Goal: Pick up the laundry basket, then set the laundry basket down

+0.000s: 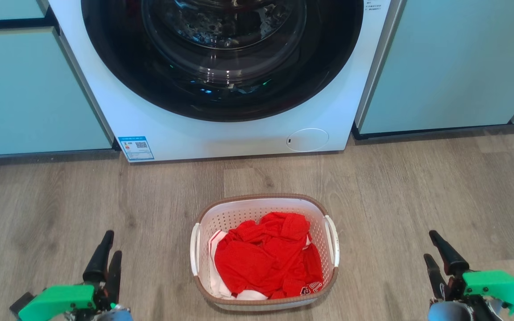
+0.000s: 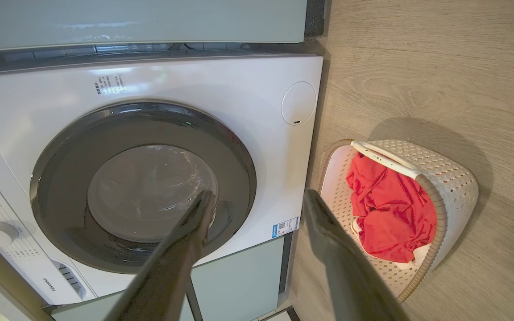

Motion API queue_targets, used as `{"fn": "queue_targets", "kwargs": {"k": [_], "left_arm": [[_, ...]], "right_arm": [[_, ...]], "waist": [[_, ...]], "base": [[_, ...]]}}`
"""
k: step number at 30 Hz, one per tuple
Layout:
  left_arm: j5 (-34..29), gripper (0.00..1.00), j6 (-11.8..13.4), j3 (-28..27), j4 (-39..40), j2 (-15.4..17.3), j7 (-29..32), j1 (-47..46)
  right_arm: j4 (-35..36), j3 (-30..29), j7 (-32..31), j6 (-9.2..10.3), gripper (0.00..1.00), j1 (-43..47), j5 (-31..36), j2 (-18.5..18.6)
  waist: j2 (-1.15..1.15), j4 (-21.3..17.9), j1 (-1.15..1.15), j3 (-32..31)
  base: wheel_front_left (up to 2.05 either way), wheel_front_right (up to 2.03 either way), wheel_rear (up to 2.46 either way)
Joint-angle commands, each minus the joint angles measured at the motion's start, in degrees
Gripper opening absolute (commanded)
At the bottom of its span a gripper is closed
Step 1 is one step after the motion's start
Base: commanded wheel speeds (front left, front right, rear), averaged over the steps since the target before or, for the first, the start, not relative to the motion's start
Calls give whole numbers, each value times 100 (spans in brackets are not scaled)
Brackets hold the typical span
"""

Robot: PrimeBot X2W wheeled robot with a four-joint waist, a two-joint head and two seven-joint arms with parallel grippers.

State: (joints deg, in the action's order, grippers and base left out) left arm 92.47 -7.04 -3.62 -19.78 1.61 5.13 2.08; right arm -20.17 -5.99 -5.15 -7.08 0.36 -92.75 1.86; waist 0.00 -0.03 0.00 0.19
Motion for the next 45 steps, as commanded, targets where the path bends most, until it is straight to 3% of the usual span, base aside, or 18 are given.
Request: {"fn": "queue_targets", "kwargs": {"k": [1,10,20,45], "left_arm": [[-94,100,-3,22,225,46,-58,-254],[-349,100,-6,69,405,52,-209,-243],[-1017,100,27,131,718,59,-377,-251],[-3861,100,646,780,1352,88,-781,-280]], "right_arm": [[215,28,67,-3,100,-193,76,27],[347,109,218,-6,100,-210,397,32],[640,211,385,-9,100,-231,1190,39],[1122,657,787,-17,100,-238,3302,54]], "waist": [[0,-1,0,0],[0,-5,0,6],[0,-4,0,21],[0,-11,0,60]], "base": [[0,0,0],[0,0,0],[0,0,0],[0,0,0]]}}
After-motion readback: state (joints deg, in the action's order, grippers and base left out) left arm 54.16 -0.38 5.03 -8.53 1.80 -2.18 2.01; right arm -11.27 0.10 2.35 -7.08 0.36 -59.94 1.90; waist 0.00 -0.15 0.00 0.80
